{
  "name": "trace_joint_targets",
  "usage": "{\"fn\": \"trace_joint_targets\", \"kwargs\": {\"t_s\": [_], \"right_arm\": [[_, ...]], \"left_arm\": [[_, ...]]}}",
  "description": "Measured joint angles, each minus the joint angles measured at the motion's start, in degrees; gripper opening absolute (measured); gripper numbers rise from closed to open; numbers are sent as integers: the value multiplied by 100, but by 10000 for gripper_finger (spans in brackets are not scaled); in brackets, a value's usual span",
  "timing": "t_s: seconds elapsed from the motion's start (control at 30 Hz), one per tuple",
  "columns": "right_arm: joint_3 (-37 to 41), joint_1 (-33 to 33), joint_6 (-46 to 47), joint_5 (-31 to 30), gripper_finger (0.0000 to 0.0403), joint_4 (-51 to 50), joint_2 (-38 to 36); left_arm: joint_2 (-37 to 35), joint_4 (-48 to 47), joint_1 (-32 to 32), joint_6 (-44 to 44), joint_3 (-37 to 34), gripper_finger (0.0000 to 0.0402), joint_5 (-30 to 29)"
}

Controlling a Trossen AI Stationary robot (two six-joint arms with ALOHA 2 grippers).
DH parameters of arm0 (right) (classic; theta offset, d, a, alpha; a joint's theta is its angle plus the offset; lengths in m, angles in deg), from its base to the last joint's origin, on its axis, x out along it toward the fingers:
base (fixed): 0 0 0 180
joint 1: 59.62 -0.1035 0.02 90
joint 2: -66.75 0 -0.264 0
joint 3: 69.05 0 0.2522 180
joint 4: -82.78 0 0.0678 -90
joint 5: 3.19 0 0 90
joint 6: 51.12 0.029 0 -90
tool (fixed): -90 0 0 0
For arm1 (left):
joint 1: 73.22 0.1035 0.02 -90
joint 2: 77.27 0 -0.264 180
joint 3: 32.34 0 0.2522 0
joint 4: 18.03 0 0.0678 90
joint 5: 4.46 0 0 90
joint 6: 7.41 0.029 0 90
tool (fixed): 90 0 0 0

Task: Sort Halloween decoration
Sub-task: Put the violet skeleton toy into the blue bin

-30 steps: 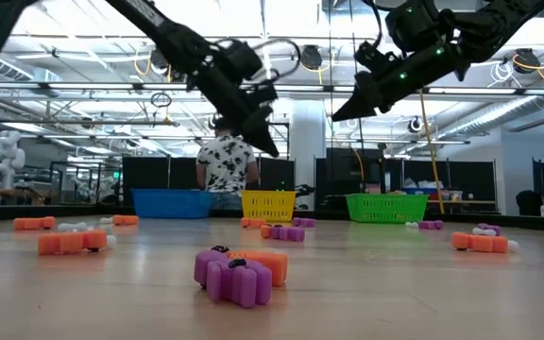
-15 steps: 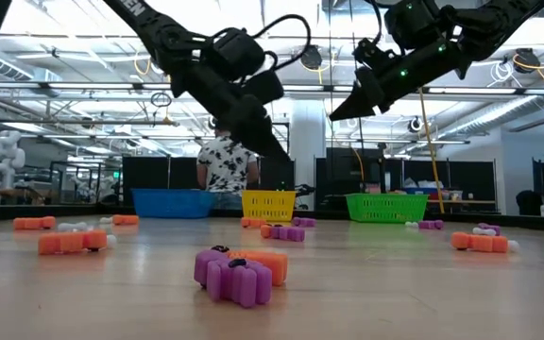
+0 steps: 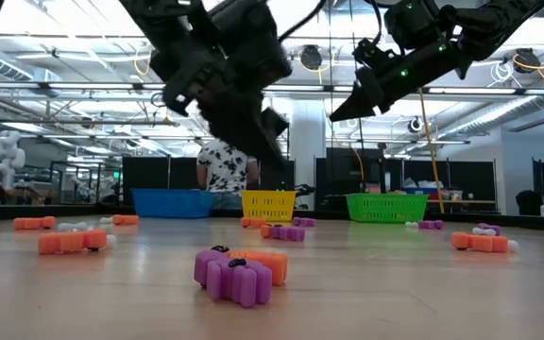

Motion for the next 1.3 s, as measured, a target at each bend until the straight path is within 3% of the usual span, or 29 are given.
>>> {"fn": "trace_joint_targets", "kwargs": {"t_s": [0.3,0.47,0.6,0.77,0.97,1.13,1.3], "right_arm": [[0,-60,69,0,0,-76,0],[0,-188,135,-2,0,-45,7],[0,-312,195,-4,0,-80,9],[0,-483,197,-8,0,-72,9],[0,-681,292,-28,0,248,11],[-31,-842,521,-23,0,917,11],[-274,-1123,508,-26,0,950,9]], "left_arm": [[609,560,-426,159,12,132,-518],[923,630,-530,264,45,145,-1007],[1071,698,-542,274,106,145,-1029],[1150,687,-549,259,118,117,-1127],[1115,564,-553,439,201,19,-1151],[977,453,-495,587,325,11,-1392],[435,504,-339,-156,373,2,-1893]]}}
